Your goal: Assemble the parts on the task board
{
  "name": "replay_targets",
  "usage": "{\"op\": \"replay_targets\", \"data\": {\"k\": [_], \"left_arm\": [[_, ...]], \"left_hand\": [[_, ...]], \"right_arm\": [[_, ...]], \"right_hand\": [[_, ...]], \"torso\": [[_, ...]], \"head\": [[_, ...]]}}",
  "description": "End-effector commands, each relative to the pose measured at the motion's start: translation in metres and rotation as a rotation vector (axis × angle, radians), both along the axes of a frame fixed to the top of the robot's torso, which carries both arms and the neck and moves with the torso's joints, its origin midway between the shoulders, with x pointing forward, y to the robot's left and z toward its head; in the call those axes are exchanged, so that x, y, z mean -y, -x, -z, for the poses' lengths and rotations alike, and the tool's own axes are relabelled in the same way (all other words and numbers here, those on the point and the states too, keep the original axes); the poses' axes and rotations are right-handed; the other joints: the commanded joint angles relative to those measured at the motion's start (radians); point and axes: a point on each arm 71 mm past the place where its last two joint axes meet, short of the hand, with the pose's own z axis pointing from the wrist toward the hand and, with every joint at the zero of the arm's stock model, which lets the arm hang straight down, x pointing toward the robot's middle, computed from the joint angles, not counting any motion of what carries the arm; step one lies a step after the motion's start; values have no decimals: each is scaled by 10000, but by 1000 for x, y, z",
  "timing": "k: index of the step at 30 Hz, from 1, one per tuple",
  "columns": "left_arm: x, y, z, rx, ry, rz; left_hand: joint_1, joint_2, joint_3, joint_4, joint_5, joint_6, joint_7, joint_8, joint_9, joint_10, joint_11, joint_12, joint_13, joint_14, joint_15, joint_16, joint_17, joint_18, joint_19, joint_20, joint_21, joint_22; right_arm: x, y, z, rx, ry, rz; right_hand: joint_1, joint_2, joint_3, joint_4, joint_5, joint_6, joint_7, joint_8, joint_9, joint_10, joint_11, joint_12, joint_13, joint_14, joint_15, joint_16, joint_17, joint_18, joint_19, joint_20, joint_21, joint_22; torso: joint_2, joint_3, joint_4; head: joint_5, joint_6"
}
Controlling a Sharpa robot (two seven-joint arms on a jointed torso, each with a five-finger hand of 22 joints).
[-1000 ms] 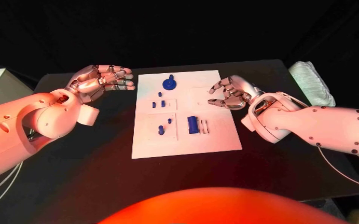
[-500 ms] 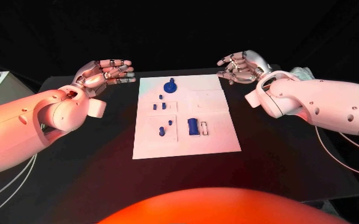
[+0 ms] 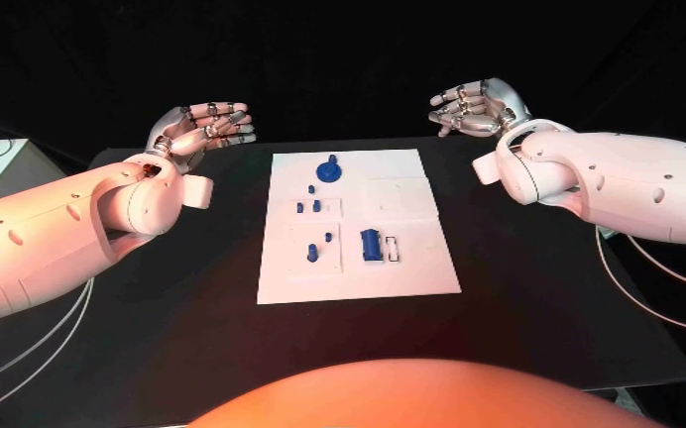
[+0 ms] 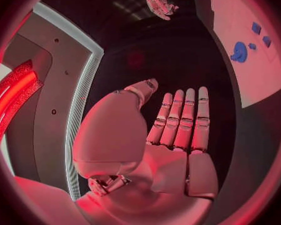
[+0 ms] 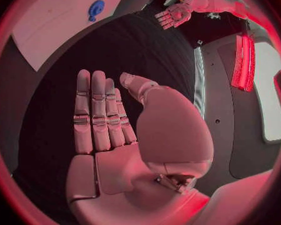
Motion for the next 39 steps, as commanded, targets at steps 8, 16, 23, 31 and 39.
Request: {"op": "replay_targets", "data": {"k": [8, 16, 23, 31, 39], "left_arm": [[-1, -3, -1, 242, 69, -439], [0, -3, -1, 226, 106, -417], [1, -3, -1, 214, 129, -384], [2, -3, -1, 203, 143, -359], [2, -2, -1, 191, 164, -318]], "left_hand": [[136, 14, -24, -22, -14, 56, 72, 56, -28, 39, -66, 7, 7, 4, -67, -37, -18, 20, -35, -2, -64, -25], [141, 16, -20, -24, -13, 70, 86, 62, -35, 58, -69, 12, 8, 20, -73, -35, -22, 23, -31, -2, -71, -32], [143, 16, -18, -23, -12, 79, 104, 65, -42, 71, -70, 14, 7, 35, -78, -33, -25, 25, -25, -2, -76, -37], [146, 15, -17, -24, -12, 94, 120, 71, -51, 91, -65, 19, 7, 53, -81, -30, -30, 28, -17, -3, -81, -44], [146, 14, -17, -23, -12, 98, 127, 72, -54, 98, -62, 20, 7, 60, -82, -29, -31, 29, -14, -3, -83, -46]], "right_arm": [[0, -2, -1, 37, -457, -143], [-1, -2, -1, 0, -487, -191], [0, -2, -1, -22, -479, -174], [0, -2, -1, -29, -480, -175], [0, -2, -1, -32, -475, -171]], "right_hand": [[86, 133, -93, -63, 65, 129, 10, -92, -38, 207, -1, -149, -339, 265, -7, -342, -111, 99, 218, -8, -119, -274], [86, 147, -113, -68, 66, 153, 12, -111, -49, 238, 0, -191, -444, 324, -7, -454, -142, 97, 256, -12, -144, -358], [86, 153, -117, -69, 66, 161, 12, -115, -52, 245, 1, -203, -472, 338, -6, -485, -150, 96, 263, -12, -152, -382], [90, 166, -123, -71, 64, 174, 14, -125, -58, 260, 2, -222, -524, 362, -5, -542, -164, 95, 277, -13, -166, -425], [87, 165, -135, -73, 52, 180, 16, -133, -63, 269, 3, -235, -560, 382, -4, -581, -172, 94, 287, -13, -175, -456]], "torso": [[-21, 0, 0], [1, 4, -24], [9, 15, -21], [11, 18, -8], [28, 12, -15]], "head": [[33, 24], [65, 18], [43, 11], [29, 1], [35, 1]]}}
